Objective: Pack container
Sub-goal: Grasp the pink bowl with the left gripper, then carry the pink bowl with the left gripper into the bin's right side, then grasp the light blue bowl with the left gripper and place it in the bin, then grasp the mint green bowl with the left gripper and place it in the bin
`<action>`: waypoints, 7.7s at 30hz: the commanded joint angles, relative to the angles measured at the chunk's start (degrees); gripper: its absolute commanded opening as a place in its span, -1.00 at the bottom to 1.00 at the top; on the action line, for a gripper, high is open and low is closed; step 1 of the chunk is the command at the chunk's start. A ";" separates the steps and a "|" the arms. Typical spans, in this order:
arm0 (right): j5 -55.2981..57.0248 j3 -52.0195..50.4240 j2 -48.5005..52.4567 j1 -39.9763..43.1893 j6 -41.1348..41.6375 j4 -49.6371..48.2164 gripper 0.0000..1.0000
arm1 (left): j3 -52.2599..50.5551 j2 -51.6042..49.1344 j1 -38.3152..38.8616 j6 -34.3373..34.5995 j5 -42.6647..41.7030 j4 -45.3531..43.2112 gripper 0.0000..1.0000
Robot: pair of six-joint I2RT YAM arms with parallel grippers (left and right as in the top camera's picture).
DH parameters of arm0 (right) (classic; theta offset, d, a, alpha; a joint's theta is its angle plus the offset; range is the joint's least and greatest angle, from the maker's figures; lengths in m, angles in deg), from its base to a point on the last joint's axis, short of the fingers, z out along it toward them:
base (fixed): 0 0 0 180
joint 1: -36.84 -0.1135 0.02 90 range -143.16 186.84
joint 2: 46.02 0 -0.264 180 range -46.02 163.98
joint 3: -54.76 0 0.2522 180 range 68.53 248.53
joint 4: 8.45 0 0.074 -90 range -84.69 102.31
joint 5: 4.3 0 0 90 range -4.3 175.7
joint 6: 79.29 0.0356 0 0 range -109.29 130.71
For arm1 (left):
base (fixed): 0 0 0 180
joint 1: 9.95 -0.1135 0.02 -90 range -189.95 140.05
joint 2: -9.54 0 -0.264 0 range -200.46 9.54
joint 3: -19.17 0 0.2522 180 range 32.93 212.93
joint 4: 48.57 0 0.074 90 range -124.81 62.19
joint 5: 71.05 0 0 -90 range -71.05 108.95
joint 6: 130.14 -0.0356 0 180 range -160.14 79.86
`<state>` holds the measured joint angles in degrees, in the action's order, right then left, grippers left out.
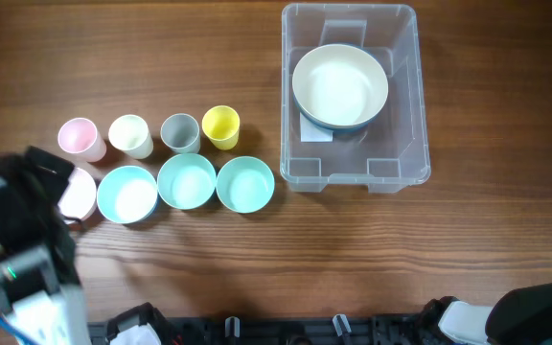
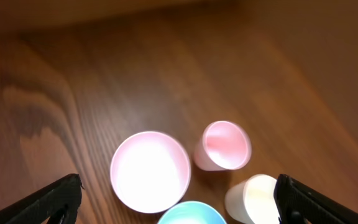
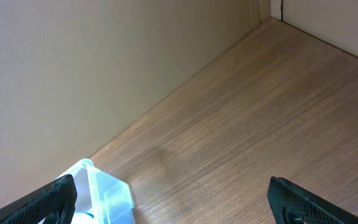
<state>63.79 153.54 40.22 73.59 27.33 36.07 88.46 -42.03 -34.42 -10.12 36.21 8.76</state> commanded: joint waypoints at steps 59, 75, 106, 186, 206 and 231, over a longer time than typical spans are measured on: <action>0.52 0.37 0.55 -0.02 0.07 -0.24 0.99 | 29.07 -24.87 21.66 -6.14 -31.36 -0.17 -0.92; 0.52 0.37 0.55 -0.02 0.07 -0.22 0.99 | 29.24 -55.56 56.17 -16.33 -34.38 -33.99 -0.92; 0.52 0.37 0.55 -0.02 0.09 -0.24 1.00 | 29.66 -64.65 68.30 -22.32 -30.45 -29.44 -0.37; 0.52 0.37 0.55 -0.02 0.07 -0.24 1.00 | 16.98 -41.29 50.21 -19.80 -37.51 -35.65 -0.92; 0.52 0.37 0.55 -0.02 0.07 -0.22 1.00 | 16.98 -58.64 63.58 -19.34 -36.26 -41.70 -0.92; 0.52 0.37 0.55 -0.02 0.07 -0.22 0.99 | 22.27 -32.33 31.36 -9.81 -26.18 14.05 0.30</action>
<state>63.90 153.54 40.29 73.59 27.33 36.12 110.42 -75.58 6.49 -21.55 8.65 16.41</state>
